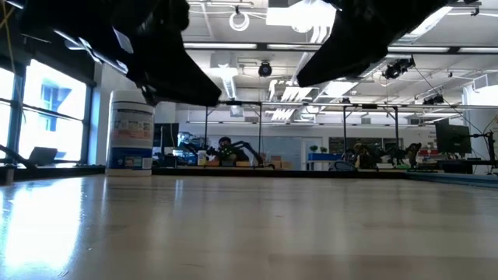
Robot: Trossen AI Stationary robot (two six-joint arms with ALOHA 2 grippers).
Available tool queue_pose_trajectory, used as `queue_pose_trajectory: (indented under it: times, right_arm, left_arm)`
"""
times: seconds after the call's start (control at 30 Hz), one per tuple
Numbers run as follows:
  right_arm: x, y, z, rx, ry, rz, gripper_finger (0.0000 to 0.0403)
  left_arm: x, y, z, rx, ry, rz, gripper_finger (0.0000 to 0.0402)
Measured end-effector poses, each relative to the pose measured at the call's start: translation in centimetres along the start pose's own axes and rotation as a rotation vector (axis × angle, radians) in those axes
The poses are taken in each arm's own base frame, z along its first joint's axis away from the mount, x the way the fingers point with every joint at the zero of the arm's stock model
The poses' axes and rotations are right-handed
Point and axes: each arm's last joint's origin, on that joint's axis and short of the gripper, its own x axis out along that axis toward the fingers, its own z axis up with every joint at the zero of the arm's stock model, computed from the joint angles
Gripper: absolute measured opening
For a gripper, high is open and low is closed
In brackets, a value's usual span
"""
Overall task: Pick & Place First Aid Supplies
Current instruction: Return to Home Position
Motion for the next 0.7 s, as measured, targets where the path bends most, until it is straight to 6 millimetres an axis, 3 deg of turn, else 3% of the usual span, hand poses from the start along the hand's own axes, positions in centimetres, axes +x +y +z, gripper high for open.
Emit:
queue_pose_trajectory:
  times: [0.17, 0.37, 0.5, 0.7]
  right_arm:
    - [-2.6, -3.8, -0.8, 0.044, -0.094, -0.051, 0.0113]
    - [-6.6, -7.5, -2.7, 0.155, -0.244, -0.022, 0.0113]
    - [-9.0, -9.0, -4.1, 0.201, -0.377, 0.016, 0.0113]
    - [-10.8, -10.2, -7.0, 0.215, -0.547, 0.062, 0.0113]
  left_arm:
    - [-2.9, 2.1, 1.0, 0.064, -0.1, 0.197, 0.0119]
    - [-5.5, 3.4, 1.6, 0.189, -0.035, 0.275, 0.0119]
    - [-6.6, 4.3, 1.9, 0.143, -0.055, 0.377, 0.0119]
    - [-8.0, 5.9, 1.4, 0.084, -0.115, 0.422, 0.0119]
